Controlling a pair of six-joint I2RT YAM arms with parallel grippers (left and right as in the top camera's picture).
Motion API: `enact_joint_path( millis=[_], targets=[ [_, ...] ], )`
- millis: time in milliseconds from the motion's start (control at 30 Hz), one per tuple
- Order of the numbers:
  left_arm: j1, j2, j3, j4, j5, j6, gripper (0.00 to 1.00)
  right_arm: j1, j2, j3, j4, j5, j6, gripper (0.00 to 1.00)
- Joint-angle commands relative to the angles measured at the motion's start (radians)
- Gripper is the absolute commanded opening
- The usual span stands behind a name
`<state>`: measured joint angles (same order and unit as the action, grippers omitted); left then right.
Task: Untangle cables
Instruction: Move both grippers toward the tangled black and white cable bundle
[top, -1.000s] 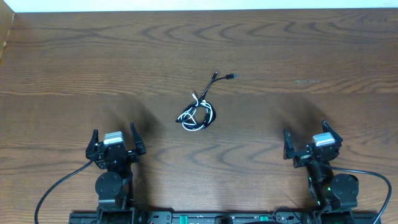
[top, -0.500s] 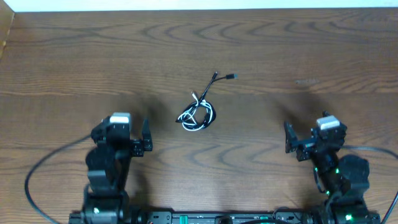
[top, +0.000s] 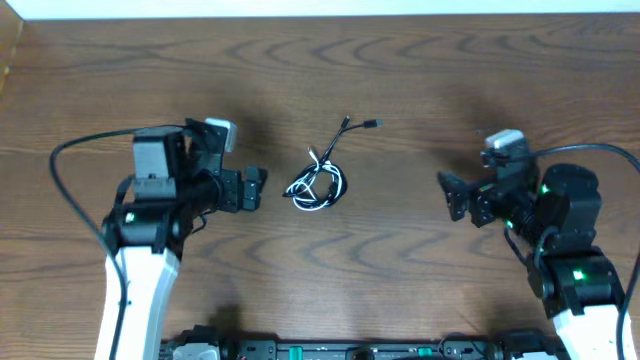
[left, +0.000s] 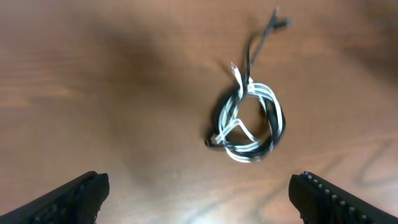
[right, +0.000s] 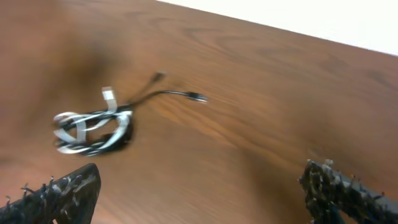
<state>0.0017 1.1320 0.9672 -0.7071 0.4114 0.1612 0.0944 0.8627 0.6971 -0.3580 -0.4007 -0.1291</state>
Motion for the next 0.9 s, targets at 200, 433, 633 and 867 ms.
enact_joint_path(
  millis=[200, 433, 633, 867],
  targets=[
    [-0.003, 0.253, 0.009, 0.009, 0.188, 0.266, 1.0, -0.002, 0.06, 0.024, 0.025, -0.161, 0.065, 0.99],
    [0.03, 0.504, 0.014, 0.037, 0.333, 0.395, 0.83, -0.002, 0.061, 0.024, 0.018, -0.076, 0.061, 0.98],
    [0.07, 0.562, 0.014, 0.048, 0.364, 0.475, 0.7, -0.002, 0.061, 0.024, 0.018, -0.076, 0.061, 0.94],
    [0.071, 0.642, 0.014, 0.143, 0.396, 0.474, 0.7, -0.002, 0.066, 0.024, 0.018, -0.076, 0.061, 0.92]
  ],
)
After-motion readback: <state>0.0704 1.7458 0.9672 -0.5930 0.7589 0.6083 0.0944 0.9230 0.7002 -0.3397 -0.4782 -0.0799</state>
